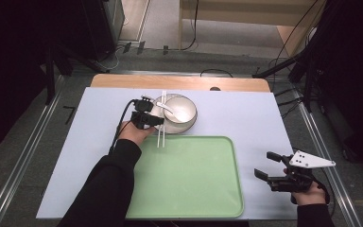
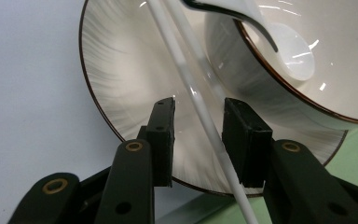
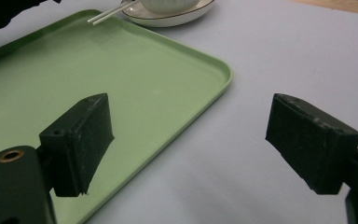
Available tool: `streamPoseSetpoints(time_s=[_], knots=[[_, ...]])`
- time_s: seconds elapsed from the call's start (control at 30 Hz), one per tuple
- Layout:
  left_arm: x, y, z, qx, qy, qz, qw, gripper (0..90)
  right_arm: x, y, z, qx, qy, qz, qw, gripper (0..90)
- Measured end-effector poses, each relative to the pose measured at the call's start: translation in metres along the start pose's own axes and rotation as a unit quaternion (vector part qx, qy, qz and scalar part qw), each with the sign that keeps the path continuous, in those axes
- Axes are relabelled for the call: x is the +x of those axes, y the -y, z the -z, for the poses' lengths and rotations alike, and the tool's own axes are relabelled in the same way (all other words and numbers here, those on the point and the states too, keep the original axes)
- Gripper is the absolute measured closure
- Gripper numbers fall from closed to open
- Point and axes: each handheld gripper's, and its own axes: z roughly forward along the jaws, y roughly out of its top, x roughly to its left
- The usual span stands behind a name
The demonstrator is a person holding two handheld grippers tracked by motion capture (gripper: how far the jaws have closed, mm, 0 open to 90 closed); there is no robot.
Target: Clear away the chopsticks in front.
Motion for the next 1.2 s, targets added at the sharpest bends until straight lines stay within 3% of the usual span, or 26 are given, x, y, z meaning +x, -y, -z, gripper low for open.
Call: streamPoseSetpoints(time_s=[0.23,0.27,0.33,0.4,0.6,0.93,1.2], knots=[[0.008,-0.002,-0.008,0.002,0.010,0.035,0.9993,75.3,0.000,0.000,-0.001,0.002,-0.001,0.001,1.0000,15.2],[0.011,-0.003,-0.011,0.001,0.012,0.051,0.9986,76.6,0.000,0.000,-0.001,0.002,-0.001,0.000,1.0000,15.2],[0.012,-0.003,-0.011,0.001,0.014,0.057,0.9983,80.1,0.000,0.000,-0.001,0.003,0.000,0.001,1.0000,15.2],[0.015,-0.003,-0.012,-0.001,0.016,0.079,0.9968,81.8,0.000,0.000,-0.001,0.004,0.000,0.001,1.0000,15.2],[0.018,-0.004,-0.011,0.004,0.019,0.105,0.9943,85.1,0.000,0.000,-0.001,0.004,-0.002,0.001,1.0000,15.2],[0.022,-0.005,-0.001,-0.004,0.027,0.107,0.9939,85.7,0.000,0.000,-0.001,0.006,-0.004,0.002,1.0000,15.3],[0.034,-0.005,0.028,-0.015,0.034,0.101,0.9943,85.8,0.000,0.000,-0.001,0.006,-0.003,0.002,1.0000,15.3]])
